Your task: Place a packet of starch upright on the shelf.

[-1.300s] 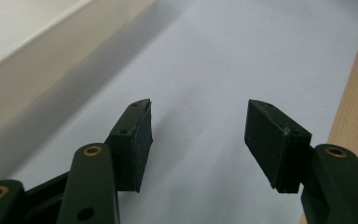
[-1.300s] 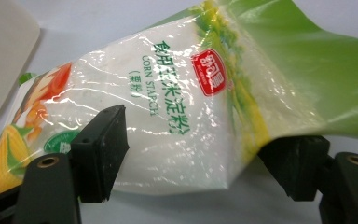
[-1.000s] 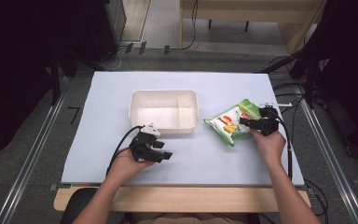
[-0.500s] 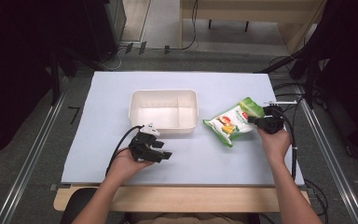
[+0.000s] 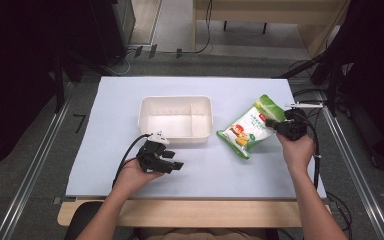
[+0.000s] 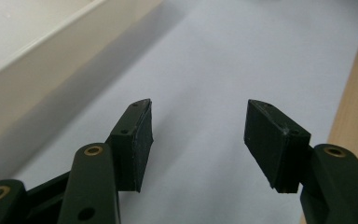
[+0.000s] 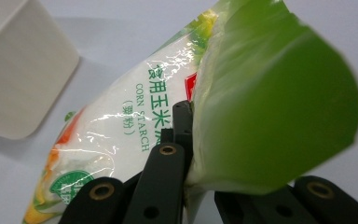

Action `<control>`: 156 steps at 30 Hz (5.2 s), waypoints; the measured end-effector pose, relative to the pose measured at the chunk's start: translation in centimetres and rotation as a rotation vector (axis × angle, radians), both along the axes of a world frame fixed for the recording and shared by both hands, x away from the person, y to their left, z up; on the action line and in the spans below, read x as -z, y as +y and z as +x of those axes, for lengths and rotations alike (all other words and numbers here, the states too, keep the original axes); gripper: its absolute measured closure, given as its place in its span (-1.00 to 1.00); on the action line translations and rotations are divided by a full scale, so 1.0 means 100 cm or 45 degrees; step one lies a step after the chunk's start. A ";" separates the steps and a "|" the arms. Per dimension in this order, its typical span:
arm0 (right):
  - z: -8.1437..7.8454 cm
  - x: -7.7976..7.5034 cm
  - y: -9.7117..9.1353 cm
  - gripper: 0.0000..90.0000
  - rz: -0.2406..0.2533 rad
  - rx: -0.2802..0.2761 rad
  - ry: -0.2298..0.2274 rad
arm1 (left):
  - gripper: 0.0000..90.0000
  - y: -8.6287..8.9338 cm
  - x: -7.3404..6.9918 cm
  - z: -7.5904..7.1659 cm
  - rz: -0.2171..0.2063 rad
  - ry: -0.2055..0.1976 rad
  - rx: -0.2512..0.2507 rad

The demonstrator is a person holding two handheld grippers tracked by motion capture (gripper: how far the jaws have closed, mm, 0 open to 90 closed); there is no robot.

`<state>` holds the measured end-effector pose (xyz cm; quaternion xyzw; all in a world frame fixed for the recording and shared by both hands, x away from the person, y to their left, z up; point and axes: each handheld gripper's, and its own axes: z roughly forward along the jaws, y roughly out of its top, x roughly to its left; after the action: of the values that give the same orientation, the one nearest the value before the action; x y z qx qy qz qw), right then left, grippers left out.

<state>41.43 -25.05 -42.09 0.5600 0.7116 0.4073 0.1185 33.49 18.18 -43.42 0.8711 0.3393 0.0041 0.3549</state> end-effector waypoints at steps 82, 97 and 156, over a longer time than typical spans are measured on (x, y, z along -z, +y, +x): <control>0.043 -0.192 0.082 1.00 0.062 -0.638 -0.173 | -0.16 0.021 -0.004 -0.010 -0.057 0.000 -0.040; 0.058 -0.200 0.130 1.00 0.113 -0.771 -0.183 | -0.16 0.021 -0.005 -0.009 -0.065 -0.003 -0.023; 0.091 -0.140 0.305 1.00 0.085 -0.978 -0.125 | -0.13 0.023 -0.007 -0.010 -0.094 -0.018 -0.017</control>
<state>50.51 5.46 -28.09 0.2362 0.8494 0.4713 -0.0268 32.51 20.52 -42.71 0.8551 0.3426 -0.0002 0.3892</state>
